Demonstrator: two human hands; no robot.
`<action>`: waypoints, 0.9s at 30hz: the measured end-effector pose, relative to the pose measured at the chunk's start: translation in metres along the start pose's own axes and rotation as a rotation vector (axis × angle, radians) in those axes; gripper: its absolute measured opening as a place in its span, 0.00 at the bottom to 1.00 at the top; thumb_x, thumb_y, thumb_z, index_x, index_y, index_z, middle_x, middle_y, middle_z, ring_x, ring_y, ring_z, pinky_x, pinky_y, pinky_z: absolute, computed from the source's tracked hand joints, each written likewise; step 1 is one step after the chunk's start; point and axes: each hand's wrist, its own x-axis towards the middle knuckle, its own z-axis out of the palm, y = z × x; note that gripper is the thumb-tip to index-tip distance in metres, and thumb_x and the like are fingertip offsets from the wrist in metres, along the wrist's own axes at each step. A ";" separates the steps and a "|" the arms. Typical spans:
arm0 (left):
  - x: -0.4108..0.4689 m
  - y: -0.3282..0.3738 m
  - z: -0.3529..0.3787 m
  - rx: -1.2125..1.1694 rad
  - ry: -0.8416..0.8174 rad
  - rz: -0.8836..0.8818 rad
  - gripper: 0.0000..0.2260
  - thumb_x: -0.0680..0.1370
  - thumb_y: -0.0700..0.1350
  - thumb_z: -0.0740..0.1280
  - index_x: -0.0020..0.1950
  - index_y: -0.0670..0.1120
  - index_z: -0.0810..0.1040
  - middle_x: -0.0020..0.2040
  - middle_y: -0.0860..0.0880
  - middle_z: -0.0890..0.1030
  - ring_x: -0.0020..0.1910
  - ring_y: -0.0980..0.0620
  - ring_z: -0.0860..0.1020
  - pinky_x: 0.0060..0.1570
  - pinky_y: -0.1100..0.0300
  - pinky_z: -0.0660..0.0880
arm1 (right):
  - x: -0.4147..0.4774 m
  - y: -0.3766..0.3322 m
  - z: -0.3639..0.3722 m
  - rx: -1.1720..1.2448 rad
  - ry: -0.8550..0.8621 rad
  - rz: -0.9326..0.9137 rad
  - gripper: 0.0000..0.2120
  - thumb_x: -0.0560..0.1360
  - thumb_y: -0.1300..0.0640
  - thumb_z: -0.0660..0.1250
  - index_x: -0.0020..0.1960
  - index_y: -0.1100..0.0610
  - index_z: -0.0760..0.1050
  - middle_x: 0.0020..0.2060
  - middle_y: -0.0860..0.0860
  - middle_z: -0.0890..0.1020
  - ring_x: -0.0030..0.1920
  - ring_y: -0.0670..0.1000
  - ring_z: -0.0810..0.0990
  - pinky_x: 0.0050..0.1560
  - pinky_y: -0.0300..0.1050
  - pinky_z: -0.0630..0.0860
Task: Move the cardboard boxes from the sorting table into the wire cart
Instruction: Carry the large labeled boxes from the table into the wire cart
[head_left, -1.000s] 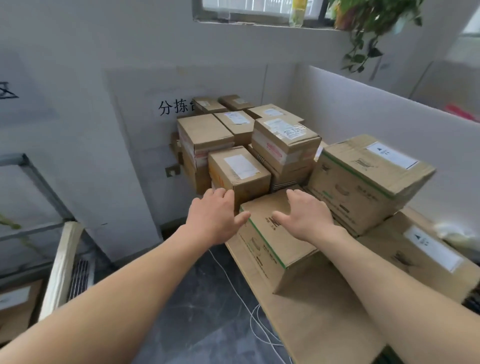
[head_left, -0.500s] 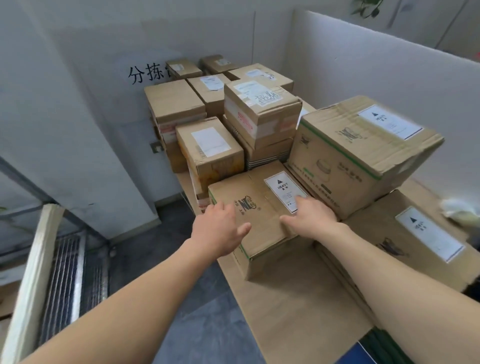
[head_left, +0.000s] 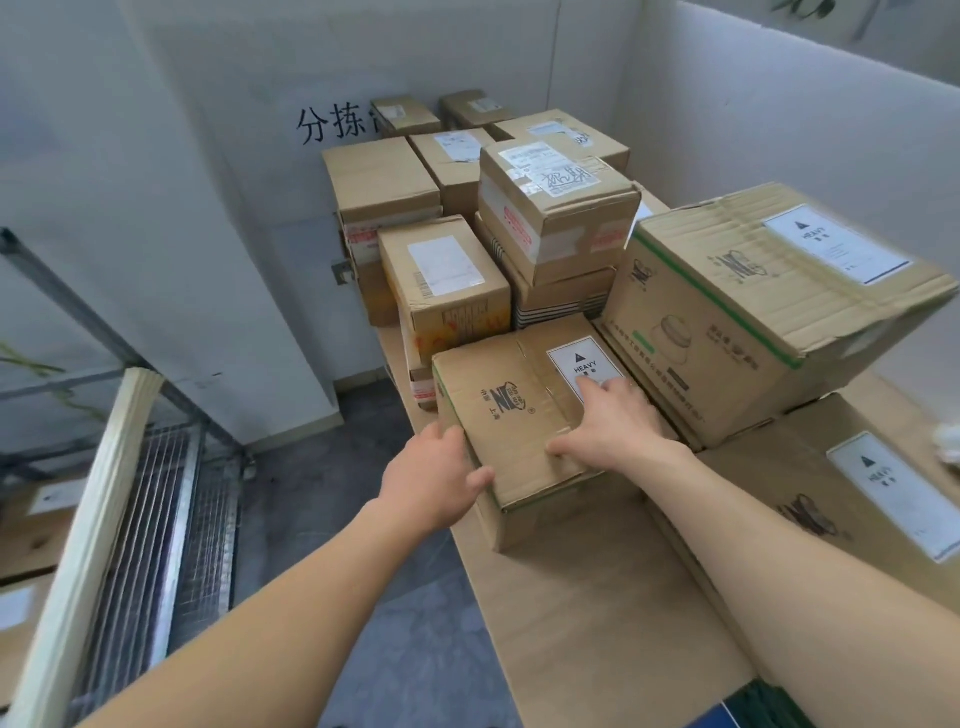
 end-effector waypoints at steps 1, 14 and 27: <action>-0.001 -0.002 0.001 0.002 0.001 -0.002 0.29 0.77 0.64 0.63 0.72 0.49 0.68 0.68 0.48 0.73 0.63 0.46 0.74 0.55 0.50 0.77 | 0.000 0.000 0.001 0.010 -0.001 0.010 0.50 0.58 0.29 0.70 0.74 0.47 0.62 0.70 0.58 0.67 0.70 0.61 0.66 0.66 0.58 0.69; -0.008 -0.008 -0.002 -0.057 0.095 0.027 0.29 0.77 0.64 0.65 0.73 0.48 0.68 0.69 0.48 0.73 0.64 0.47 0.74 0.58 0.52 0.75 | 0.008 0.012 0.005 0.004 0.011 0.061 0.58 0.49 0.17 0.62 0.76 0.37 0.60 0.77 0.59 0.61 0.76 0.64 0.58 0.72 0.63 0.59; -0.020 -0.037 0.006 -0.392 0.036 -0.217 0.27 0.74 0.58 0.73 0.63 0.49 0.63 0.59 0.48 0.79 0.54 0.48 0.78 0.53 0.52 0.78 | -0.015 -0.005 0.021 0.120 -0.037 -0.040 0.59 0.48 0.20 0.69 0.73 0.45 0.60 0.62 0.53 0.65 0.59 0.55 0.69 0.60 0.53 0.72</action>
